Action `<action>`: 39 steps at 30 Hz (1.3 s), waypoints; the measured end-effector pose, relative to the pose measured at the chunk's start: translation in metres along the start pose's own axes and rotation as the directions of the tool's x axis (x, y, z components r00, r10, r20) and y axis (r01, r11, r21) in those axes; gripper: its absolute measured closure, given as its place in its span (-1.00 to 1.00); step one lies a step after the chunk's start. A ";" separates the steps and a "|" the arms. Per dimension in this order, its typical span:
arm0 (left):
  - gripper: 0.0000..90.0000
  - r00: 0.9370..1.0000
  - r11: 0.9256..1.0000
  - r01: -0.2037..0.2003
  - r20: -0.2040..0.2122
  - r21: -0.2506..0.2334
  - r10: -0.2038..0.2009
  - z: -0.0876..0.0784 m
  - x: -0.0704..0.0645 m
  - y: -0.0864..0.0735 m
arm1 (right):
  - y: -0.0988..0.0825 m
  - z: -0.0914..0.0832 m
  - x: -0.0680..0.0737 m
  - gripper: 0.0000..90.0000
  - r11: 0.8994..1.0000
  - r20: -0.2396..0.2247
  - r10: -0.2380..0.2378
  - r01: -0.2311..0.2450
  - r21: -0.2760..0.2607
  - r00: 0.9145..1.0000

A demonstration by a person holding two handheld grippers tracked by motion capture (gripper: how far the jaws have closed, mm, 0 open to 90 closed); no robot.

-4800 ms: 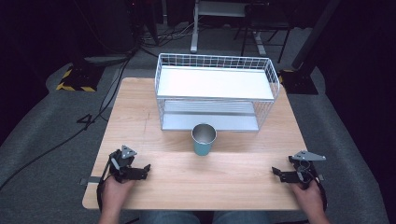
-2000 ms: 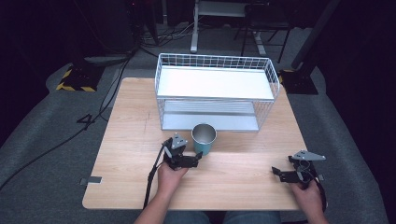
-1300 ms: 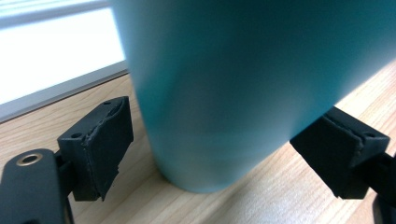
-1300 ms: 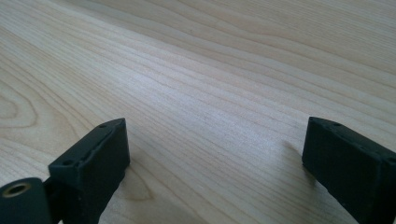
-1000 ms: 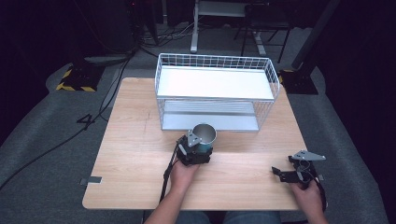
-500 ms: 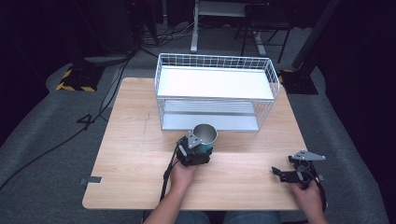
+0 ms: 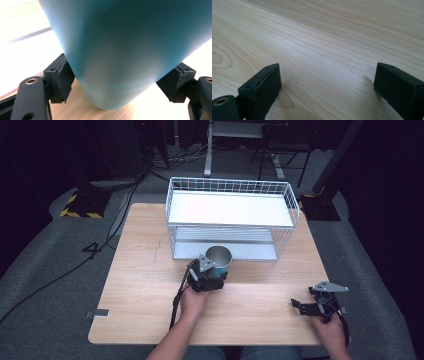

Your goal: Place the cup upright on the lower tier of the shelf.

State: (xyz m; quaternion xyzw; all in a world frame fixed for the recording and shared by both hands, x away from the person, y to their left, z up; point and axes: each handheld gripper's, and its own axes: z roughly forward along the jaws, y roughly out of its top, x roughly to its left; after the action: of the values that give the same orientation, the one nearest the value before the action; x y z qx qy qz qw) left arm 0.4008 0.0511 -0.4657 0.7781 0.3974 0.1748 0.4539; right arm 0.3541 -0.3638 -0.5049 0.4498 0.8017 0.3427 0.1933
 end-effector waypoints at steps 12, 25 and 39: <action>-0.48 1.000 1.000 0.020 0.000 -0.012 -0.020 0.011 0.007 0.025 | 0.000 0.000 0.000 -0.83 1.000 0.000 0.001 -0.001 -0.001 1.000; -0.48 0.999 0.999 0.024 -0.031 -0.033 -0.025 0.038 0.016 0.048 | 0.000 0.000 0.000 -0.83 1.000 0.000 0.001 -0.001 0.000 1.000; -0.48 0.994 0.993 0.073 -0.068 -0.095 -0.080 0.069 0.021 0.053 | 0.000 0.000 0.001 -0.82 1.000 -0.017 -0.014 0.014 -0.002 1.000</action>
State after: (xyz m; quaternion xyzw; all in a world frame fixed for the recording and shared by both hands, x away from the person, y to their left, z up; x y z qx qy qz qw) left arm 0.4820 0.0143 -0.4589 0.7338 0.4345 0.2033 0.4811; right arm 0.3536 -0.3633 -0.5049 0.4412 0.8060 0.3461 0.1893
